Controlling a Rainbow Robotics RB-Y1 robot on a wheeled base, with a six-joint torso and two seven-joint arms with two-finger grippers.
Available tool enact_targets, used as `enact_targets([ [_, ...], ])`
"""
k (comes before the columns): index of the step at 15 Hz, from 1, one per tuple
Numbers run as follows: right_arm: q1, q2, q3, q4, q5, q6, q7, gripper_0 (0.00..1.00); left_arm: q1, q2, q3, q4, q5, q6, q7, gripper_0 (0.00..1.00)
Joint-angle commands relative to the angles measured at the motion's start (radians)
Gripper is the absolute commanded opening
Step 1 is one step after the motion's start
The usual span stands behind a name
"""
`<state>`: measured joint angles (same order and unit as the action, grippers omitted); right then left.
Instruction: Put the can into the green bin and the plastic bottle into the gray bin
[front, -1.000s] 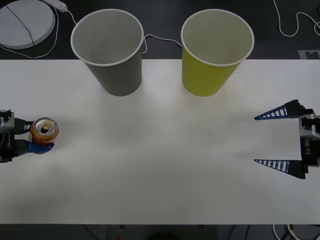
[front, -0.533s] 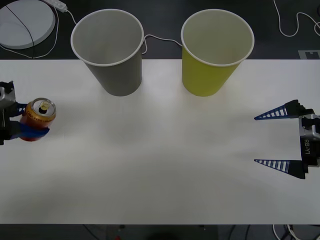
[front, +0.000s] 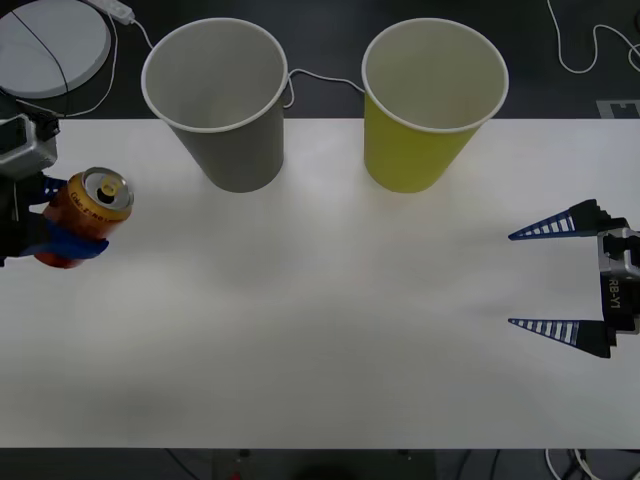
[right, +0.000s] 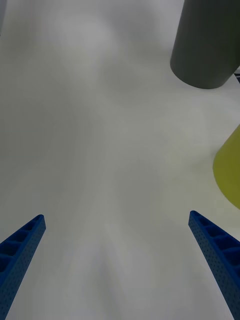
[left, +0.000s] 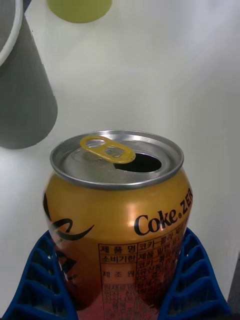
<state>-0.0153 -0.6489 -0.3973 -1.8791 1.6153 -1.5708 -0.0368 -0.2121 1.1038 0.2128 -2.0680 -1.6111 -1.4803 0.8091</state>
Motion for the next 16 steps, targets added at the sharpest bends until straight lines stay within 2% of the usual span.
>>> enact_targets([
  [1, 0.0, 0.0, 0.0, 0.0, 0.0, 0.0, 0.0, 1.0, -0.142, 0.034, -0.102, -0.04, -0.001, -0.017, 0.127, 0.0],
  [5, 0.0, 0.0, 0.0, 0.0, 0.0, 0.0, 0.0, 1.0, -0.451, 0.054, -0.336, -0.011, 0.003, -0.046, 0.3, 0.0],
  [8, 0.0, 0.0, 0.0, 0.0, 0.0, 0.0, 0.0, 1.0, -0.765, 0.042, -0.598, 0.066, 0.014, -0.038, 0.424, 0.0],
  [10, 0.0, 0.0, 0.0, 0.0, 0.0, 0.0, 0.0, 1.0, -0.923, -0.002, -0.725, 0.137, 0.016, -0.026, 0.476, 0.0],
  [16, 0.0, 0.0, 0.0, 0.0, 0.0, 0.0, 0.0, 1.0, -1.152, -0.202, -0.892, 0.378, -0.018, 0.052, 0.481, 0.0],
])
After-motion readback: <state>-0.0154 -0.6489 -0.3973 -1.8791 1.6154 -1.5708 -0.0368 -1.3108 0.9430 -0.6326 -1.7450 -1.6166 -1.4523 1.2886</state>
